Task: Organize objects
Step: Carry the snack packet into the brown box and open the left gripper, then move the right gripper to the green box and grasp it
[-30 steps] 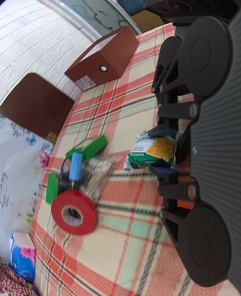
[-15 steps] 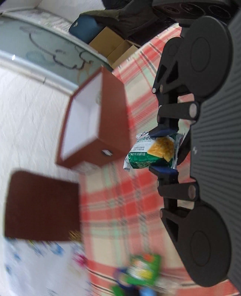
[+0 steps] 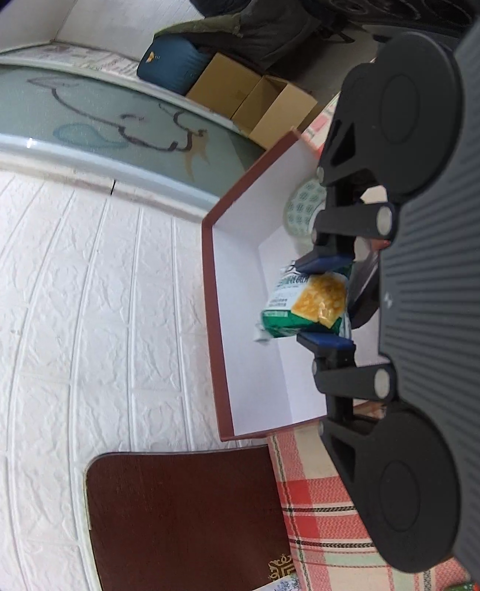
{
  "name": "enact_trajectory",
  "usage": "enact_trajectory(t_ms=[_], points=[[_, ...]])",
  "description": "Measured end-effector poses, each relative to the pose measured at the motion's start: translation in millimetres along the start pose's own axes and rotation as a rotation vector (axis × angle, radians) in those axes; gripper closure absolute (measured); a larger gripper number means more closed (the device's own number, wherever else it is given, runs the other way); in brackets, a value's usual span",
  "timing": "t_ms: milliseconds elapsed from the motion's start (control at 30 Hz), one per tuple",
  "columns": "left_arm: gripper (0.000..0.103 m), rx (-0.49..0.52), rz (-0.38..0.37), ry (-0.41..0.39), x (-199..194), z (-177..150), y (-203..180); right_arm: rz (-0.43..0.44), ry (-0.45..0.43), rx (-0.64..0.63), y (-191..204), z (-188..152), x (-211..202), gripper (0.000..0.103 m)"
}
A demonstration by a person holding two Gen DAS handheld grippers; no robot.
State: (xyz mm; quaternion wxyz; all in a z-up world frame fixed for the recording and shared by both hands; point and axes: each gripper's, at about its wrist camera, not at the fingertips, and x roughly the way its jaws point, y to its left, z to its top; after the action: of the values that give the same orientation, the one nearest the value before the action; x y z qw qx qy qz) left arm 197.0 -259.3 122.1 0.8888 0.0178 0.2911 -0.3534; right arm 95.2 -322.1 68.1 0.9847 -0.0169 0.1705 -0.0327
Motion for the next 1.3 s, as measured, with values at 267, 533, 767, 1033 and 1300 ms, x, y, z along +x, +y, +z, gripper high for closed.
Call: enact_trajectory(t_ms=[267,533,767,1033,1300], points=[[0.053,0.006,0.056,0.049,4.4,-17.3,5.8,-0.039,-0.048,0.086,-6.8,-15.9,-13.2,0.052],[0.052,0.084,0.049,-0.01,-64.3,-58.9,-11.6,-0.053,-0.113,0.166,5.5,-49.1,-78.8,0.05],[0.05,0.02,0.172,0.1,-99.7,-134.7,33.3,0.101,0.108,0.249,43.5,-85.4,-51.4,0.049],[0.05,-0.184,0.395,0.144,-155.5,-198.6,131.7,0.26,0.224,0.039,119.7,-90.1,-48.5,0.051],[0.032,-0.185,0.708,-0.001,-195.0,-234.1,210.5,0.371,0.256,-0.1,184.1,-83.4,-26.1,0.051]])
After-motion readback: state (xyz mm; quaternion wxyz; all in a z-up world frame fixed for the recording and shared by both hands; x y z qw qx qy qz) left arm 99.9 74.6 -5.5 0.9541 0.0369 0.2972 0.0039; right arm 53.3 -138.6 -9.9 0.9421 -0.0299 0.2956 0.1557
